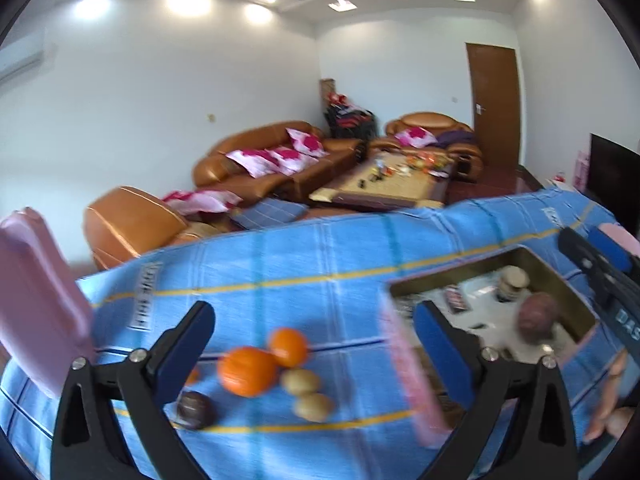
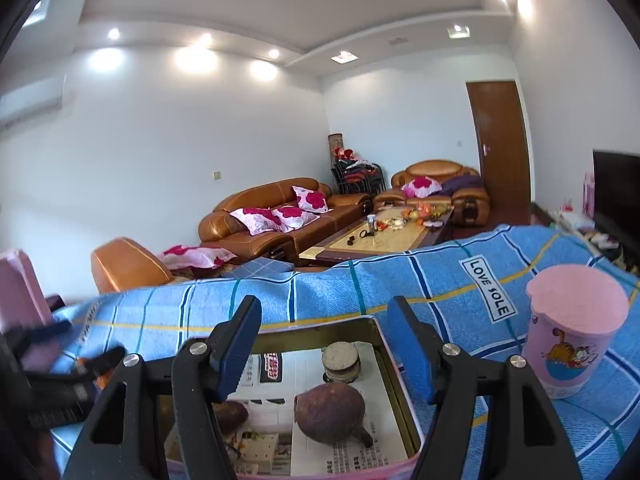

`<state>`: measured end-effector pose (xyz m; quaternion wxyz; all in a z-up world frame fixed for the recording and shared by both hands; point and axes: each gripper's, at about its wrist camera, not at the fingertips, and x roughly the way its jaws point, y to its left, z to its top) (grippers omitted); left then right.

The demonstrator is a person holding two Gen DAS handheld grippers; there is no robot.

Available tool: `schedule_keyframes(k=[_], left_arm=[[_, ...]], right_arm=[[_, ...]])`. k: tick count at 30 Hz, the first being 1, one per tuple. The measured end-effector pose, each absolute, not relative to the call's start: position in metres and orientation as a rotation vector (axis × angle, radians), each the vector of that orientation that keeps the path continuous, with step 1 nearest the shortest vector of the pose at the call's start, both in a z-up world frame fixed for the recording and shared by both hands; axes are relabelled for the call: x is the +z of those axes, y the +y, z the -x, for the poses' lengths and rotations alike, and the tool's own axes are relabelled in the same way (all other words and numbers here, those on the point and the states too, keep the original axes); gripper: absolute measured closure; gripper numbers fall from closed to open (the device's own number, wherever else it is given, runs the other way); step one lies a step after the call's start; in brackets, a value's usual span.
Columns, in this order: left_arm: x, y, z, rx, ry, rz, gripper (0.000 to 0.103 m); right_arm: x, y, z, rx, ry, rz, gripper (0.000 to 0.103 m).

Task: Organize fruits
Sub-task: 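Withdraw both open tools from the pink tin, then move the right tool toward a kiwi while the left tool approaches the dark fruit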

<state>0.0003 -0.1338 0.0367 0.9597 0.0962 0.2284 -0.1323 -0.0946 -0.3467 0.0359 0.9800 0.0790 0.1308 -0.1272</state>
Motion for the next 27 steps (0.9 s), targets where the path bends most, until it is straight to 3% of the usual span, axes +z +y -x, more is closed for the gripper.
schedule_keyframes(k=[14,27], left_arm=[[0.010,-0.056,0.012,-0.145,0.445,-0.088,0.000],[0.013,-0.042,0.038,-0.162,0.408,-0.112,0.000]], right_arm=[[0.037,-0.334,0.130,-0.346,0.262,-0.048,0.036],[0.037,-0.315,0.138,-0.342,0.299,-0.014,0.036]])
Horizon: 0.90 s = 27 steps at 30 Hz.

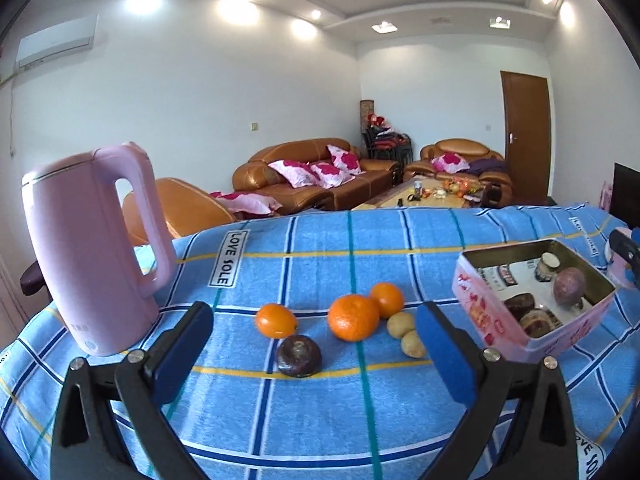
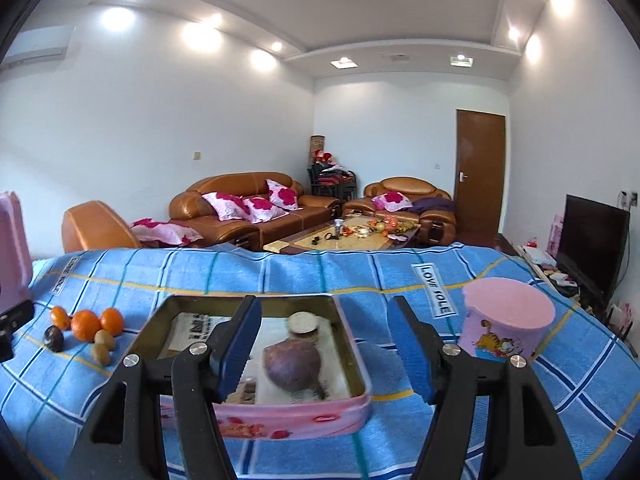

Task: Organize fruits
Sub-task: 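Move the right tool toward a kiwi while the left tool approaches the dark fruit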

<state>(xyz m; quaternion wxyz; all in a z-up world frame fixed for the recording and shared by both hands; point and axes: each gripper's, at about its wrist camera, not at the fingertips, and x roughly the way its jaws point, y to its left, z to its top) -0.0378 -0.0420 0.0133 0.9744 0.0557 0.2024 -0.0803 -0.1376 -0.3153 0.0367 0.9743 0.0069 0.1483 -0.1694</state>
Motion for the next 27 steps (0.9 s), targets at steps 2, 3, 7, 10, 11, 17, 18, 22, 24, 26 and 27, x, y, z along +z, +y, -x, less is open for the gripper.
schedule_keyframes(k=[2,3,7,10,11,17,18,22,24,26,27], left_arm=[[0.016,-0.033,0.032,-0.149,0.418,-0.089,0.000],[0.018,-0.025,0.027,-0.128,0.420,-0.071,0.000],[0.026,0.004,0.008,-0.022,0.458,-0.025,0.000],[0.031,0.019,-0.006,0.026,0.493,-0.001,0.000],[0.033,0.022,-0.012,0.041,0.508,-0.006,0.000],[0.029,0.015,-0.043,0.103,0.584,-0.095,0.000],[0.024,0.013,-0.045,0.084,0.602,-0.094,0.000],[0.002,0.007,-0.046,0.039,0.615,-0.106,0.000],[-0.012,0.005,-0.047,0.014,0.636,-0.123,0.000],[-0.017,0.004,-0.049,-0.002,0.664,-0.134,0.000],[-0.016,0.004,-0.049,-0.012,0.664,-0.133,0.000]], right_arm=[[0.037,-0.305,0.136,-0.305,0.311,-0.021,0.036],[0.038,-0.298,0.134,-0.283,0.317,-0.023,0.036],[0.045,-0.265,0.122,-0.173,0.338,-0.024,0.036],[0.048,-0.241,0.106,-0.099,0.360,-0.036,0.036],[0.049,-0.230,0.099,-0.067,0.372,-0.048,0.036],[0.038,-0.184,0.063,0.040,0.495,-0.049,0.036],[0.035,-0.177,0.059,0.046,0.508,-0.032,0.036],[0.018,-0.159,0.046,0.066,0.597,0.020,0.051],[0.007,-0.159,0.038,0.075,0.658,0.023,0.061],[0.000,-0.162,0.031,0.080,0.698,0.012,0.061],[-0.003,-0.162,0.028,0.081,0.705,0.011,0.061]])
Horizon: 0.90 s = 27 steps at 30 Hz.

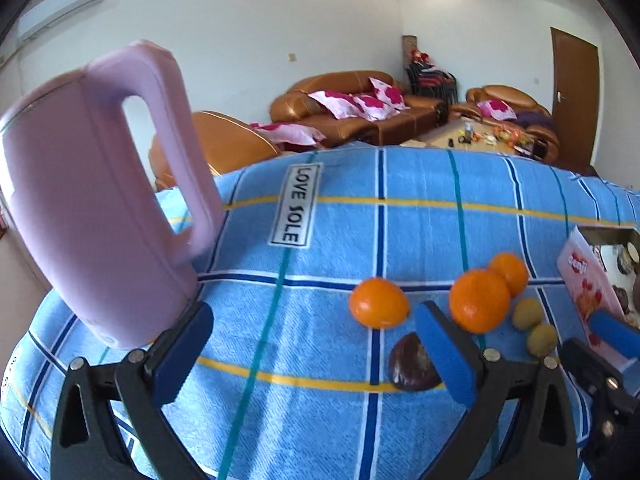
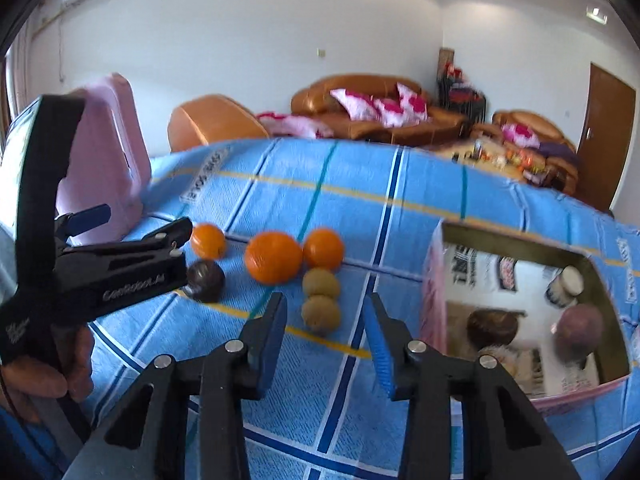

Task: Organize fruits
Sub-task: 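Move the right tool toward a kiwi while the left tool approaches the dark fruit, then grasp a kiwi with the right tool while the left tool grasps the dark brown fruit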

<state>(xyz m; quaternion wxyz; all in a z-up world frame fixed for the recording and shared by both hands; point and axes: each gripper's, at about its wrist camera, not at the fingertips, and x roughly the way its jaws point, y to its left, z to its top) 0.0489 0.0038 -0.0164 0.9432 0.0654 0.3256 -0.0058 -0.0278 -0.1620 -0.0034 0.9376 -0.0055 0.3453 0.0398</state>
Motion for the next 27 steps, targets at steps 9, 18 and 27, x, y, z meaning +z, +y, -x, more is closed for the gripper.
schedule_keyframes(k=[9,18,27], left_arm=[[-0.014,0.004,-0.048,-0.047,0.682,-0.128,0.000],[-0.008,0.019,-0.052,-0.039,0.688,-0.096,0.000],[-0.002,0.035,-0.055,-0.066,0.687,-0.027,0.000]], right_arm=[[-0.018,-0.152,0.002,0.117,0.799,0.030,0.061],[-0.028,-0.150,-0.017,0.115,0.896,0.019,0.075],[-0.016,-0.157,0.007,0.182,0.799,-0.060,0.076]])
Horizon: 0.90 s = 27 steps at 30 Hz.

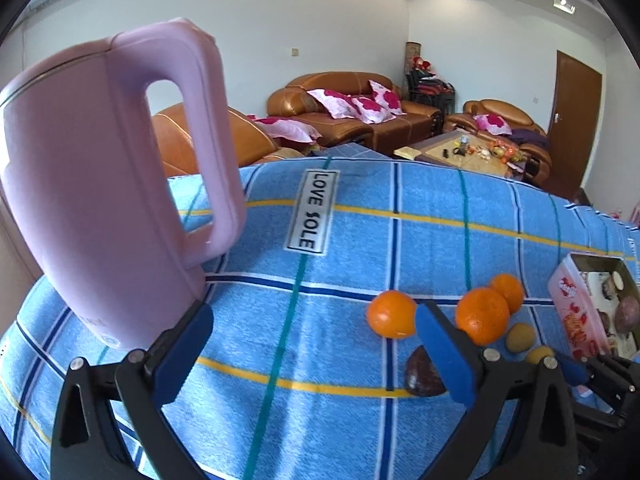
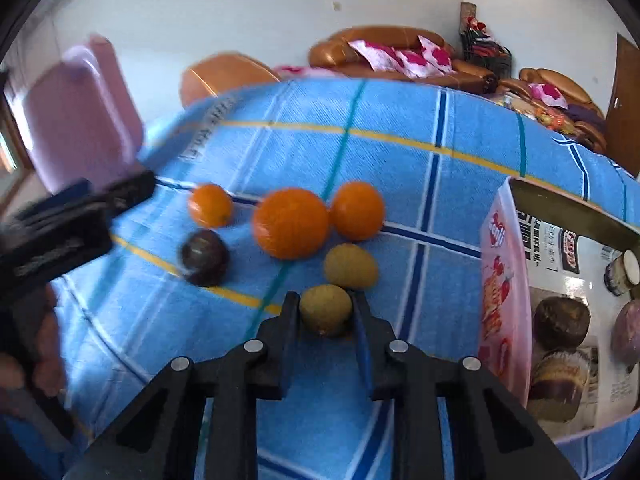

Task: Organize fruits
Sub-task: 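Grasp a kiwi with the right tool while the left tool grasps the dark brown fruit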

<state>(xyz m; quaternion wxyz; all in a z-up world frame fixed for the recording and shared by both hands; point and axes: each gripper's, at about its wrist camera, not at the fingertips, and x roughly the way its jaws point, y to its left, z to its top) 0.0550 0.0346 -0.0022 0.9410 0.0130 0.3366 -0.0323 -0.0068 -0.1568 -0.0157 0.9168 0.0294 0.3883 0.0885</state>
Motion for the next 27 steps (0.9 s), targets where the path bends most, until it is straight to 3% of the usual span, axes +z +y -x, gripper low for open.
schedule_keyframes(k=[11,15,24,26,27], left_arm=[[-0.022,-0.015,-0.044,-0.251,0.718,-0.209,0.007],[-0.030,-0.013,-0.051,-0.295,0.808,-0.155,0.020],[-0.039,-0.008,-0.059,-0.316,0.887,-0.099,0.034],[-0.037,-0.010,-0.057,-0.332,0.879,-0.100,0.051],[-0.037,-0.011,-0.056,-0.344,0.880,-0.101,0.065]], right_arm=[[0.018,-0.183,0.051,0.064,0.539,-0.077,0.076],[0.017,-0.182,0.052,0.065,0.524,-0.088,0.076],[0.015,-0.176,0.050,0.082,0.541,-0.074,0.076],[0.014,-0.177,0.050,0.082,0.545,-0.076,0.076],[0.013,-0.177,0.049,0.083,0.547,-0.076,0.076]])
